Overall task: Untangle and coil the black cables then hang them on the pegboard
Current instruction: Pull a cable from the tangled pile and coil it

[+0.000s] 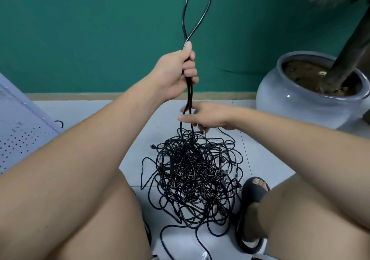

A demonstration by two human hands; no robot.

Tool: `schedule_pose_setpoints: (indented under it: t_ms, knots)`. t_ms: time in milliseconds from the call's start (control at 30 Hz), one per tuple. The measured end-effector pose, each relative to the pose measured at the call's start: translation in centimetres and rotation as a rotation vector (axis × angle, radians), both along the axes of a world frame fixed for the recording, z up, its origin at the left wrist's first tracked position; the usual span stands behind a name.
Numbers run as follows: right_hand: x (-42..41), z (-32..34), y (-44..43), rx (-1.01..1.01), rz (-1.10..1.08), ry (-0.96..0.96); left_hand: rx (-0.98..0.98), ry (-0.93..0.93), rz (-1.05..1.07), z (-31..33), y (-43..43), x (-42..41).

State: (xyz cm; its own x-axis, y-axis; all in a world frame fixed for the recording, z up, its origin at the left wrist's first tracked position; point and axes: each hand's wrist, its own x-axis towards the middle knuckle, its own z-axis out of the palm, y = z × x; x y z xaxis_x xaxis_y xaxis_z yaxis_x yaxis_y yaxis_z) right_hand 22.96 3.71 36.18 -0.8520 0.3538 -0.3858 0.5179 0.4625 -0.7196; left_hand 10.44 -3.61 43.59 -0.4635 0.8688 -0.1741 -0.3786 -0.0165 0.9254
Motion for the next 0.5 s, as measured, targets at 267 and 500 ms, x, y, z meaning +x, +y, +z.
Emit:
schedule_pose_setpoints:
  t_ms: [267,500]
  knots:
    - [-2.2,2.4,-0.4,0.216,-0.147,0.271,-0.215,0.590,-0.034,-1.5,-0.7,-1.2]
    - [-2.2,4.9,2.6,0.189,-0.304,0.423,-0.305,0.610,-0.480,-4.4,-2.4,-1.4]
